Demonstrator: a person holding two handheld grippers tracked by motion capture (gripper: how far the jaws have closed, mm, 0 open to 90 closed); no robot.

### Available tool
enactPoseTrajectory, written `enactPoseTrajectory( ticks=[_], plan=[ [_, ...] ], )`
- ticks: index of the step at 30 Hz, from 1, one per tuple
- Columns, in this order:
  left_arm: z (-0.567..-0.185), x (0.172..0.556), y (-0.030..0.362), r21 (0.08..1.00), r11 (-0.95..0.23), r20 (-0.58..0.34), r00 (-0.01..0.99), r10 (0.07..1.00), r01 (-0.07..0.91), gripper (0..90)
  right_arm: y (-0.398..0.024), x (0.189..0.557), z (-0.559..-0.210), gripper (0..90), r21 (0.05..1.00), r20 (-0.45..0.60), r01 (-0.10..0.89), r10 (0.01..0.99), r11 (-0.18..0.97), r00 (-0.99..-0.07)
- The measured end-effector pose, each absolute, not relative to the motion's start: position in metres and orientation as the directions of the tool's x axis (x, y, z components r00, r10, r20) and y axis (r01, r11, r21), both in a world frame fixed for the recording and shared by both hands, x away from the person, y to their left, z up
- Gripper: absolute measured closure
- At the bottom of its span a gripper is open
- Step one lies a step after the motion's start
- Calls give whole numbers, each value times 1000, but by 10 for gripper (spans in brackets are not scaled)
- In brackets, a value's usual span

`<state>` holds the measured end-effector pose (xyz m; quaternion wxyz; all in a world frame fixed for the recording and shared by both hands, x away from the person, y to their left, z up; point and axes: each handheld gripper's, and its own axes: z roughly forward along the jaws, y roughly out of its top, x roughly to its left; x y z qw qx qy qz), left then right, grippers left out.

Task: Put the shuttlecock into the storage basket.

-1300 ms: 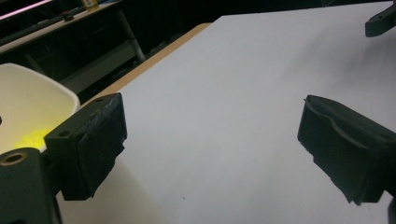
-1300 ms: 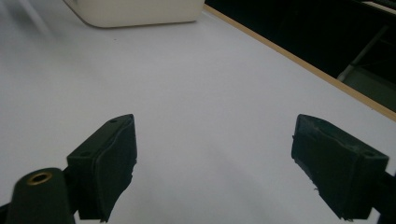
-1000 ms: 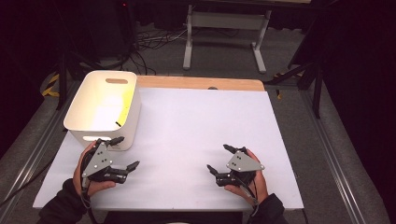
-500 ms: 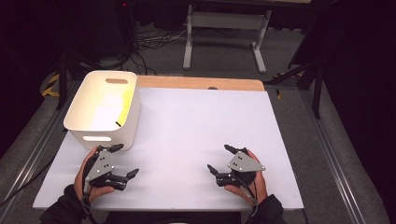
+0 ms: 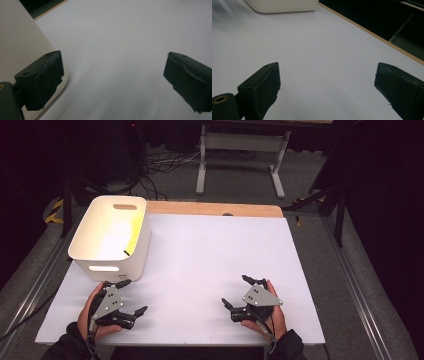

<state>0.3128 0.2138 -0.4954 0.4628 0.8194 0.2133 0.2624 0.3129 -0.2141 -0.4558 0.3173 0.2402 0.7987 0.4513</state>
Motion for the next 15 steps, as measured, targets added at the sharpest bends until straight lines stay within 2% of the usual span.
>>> enactPoseTrajectory(
  ticks=[15],
  plan=[
    [-491,311,213,879,-469,233,781,579,85,38,-218,312,-455,72,880,-293,98,691,466,-660]
  ],
)
